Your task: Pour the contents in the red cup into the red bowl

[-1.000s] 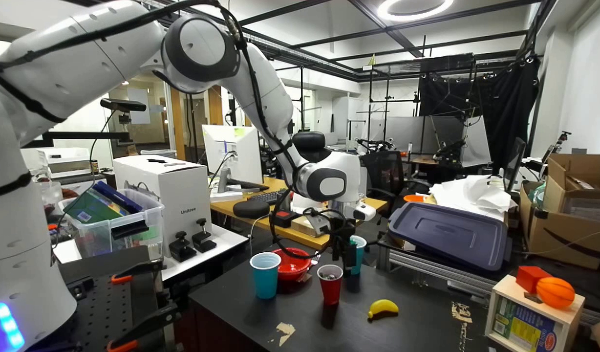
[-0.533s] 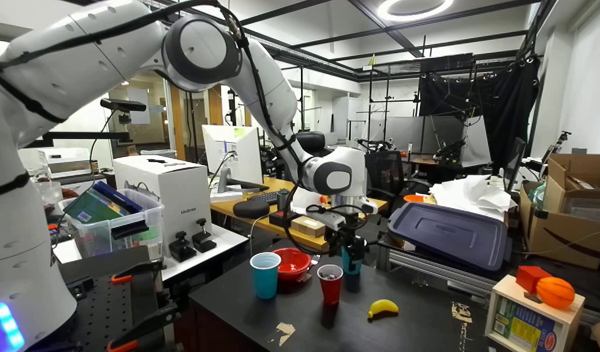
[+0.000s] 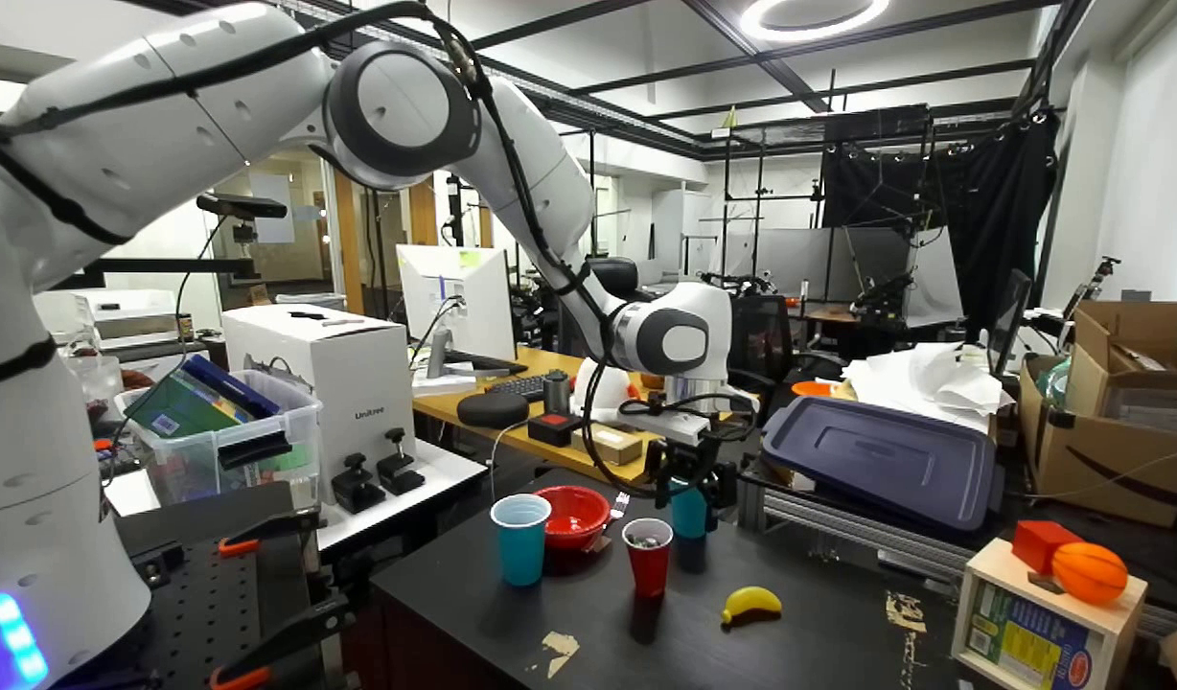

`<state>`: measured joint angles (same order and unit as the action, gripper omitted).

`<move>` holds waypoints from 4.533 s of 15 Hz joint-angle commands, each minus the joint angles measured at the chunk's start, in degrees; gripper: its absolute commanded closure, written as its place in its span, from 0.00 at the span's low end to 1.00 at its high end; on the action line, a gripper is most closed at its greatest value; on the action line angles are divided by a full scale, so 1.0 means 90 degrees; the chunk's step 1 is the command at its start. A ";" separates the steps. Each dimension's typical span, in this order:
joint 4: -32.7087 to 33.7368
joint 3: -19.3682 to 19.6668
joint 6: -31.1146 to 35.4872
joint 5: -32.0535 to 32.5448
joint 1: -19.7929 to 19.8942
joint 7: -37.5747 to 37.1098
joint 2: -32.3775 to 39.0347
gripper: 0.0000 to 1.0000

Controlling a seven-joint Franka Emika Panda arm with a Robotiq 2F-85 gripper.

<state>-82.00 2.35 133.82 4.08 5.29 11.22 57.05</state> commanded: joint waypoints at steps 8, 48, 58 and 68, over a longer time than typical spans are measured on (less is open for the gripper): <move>0.1296 -0.0272 -0.0834 0.0055 0.0232 0.0891 0.0843 0.00; 0.2487 -0.1099 -0.2140 -0.0666 0.1090 0.3089 0.1586 0.00; 0.2603 -0.0923 -0.1988 -0.0577 0.0877 0.2846 0.1695 0.00; 0.2816 -0.0590 -0.1862 -0.0334 0.0679 0.2596 0.2015 0.00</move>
<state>-59.63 -3.81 117.10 0.29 12.41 36.56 73.11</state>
